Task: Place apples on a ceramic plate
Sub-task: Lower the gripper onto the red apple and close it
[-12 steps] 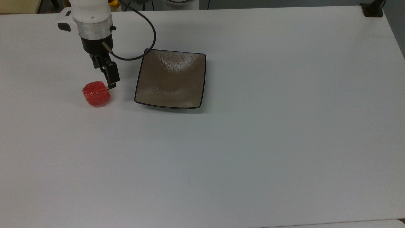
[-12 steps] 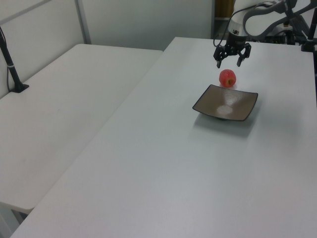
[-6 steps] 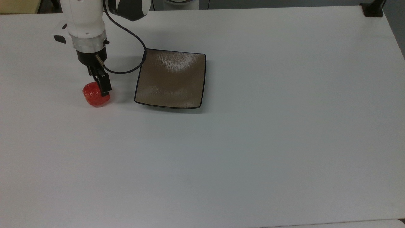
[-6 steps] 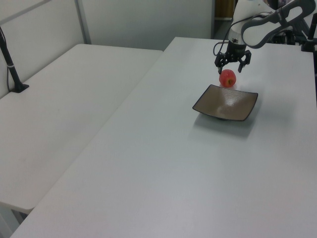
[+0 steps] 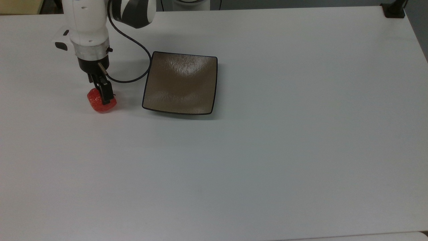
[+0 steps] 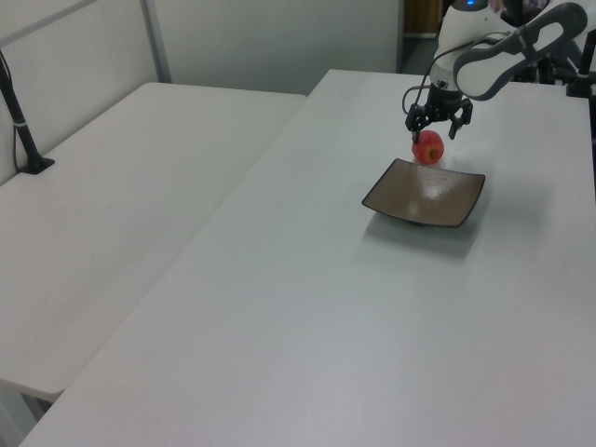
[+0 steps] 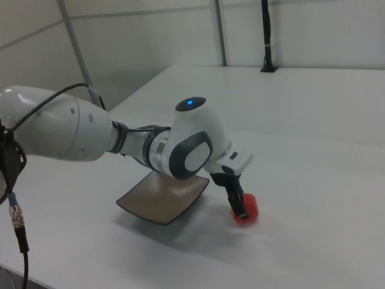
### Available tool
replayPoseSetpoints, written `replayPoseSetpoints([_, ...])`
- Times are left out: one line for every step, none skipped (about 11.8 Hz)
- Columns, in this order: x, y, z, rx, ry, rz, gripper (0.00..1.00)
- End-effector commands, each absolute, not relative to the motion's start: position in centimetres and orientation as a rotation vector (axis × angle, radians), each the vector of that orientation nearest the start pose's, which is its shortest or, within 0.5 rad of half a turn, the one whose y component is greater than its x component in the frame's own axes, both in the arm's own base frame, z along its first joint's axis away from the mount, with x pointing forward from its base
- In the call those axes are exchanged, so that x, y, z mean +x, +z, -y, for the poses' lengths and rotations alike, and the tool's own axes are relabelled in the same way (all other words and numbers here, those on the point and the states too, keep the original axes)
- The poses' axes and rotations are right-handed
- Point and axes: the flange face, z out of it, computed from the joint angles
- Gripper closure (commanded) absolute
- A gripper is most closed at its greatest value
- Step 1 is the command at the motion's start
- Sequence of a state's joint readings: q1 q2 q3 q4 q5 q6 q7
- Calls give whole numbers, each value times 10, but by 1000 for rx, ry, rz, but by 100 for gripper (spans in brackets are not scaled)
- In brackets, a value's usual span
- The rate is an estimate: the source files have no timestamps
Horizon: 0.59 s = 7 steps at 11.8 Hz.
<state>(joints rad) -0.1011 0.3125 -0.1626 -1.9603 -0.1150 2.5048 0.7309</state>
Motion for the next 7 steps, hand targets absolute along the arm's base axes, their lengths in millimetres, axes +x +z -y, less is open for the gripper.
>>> replayPoseSetpoints([617, 328, 157, -2925, -451, -1346, 0])
replayPoseSetpoints([617, 326, 157, -2932, -451, -1340, 16])
replayPoseSetpoints([617, 326, 157, -2934, -451, -1339, 31])
replayPoseSetpoints([617, 327, 157, -2933, -456, -1338, 36])
replayPoseSetpoints([618, 327, 157, -2930, -467, -1335, 36])
replayPoseSetpoints([618, 328, 157, -2929, -470, -1335, 36])
replayPoseSetpoints([618, 335, 157, -2921, -485, -1335, 36])
